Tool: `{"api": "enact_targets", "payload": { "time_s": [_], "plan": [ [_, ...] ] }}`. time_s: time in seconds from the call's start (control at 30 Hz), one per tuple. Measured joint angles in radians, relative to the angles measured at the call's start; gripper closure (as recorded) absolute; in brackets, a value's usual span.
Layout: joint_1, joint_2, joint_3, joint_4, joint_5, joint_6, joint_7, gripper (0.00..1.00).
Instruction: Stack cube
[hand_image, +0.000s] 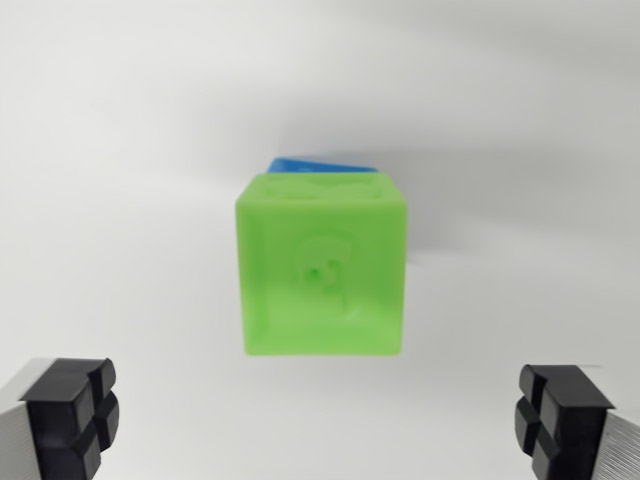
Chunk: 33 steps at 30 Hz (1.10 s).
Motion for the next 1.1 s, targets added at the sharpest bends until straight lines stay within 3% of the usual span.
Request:
{"api": "enact_targets", "payload": {
  "time_s": [0.5,1.1],
  "plan": [
    [0.000,-0.086,0.001,0.041,0.004,-0.125,-0.002,0.00],
    [0.000,-0.152,0.001,0.134,0.008,-0.283,-0.003,0.00]
  ]
}}
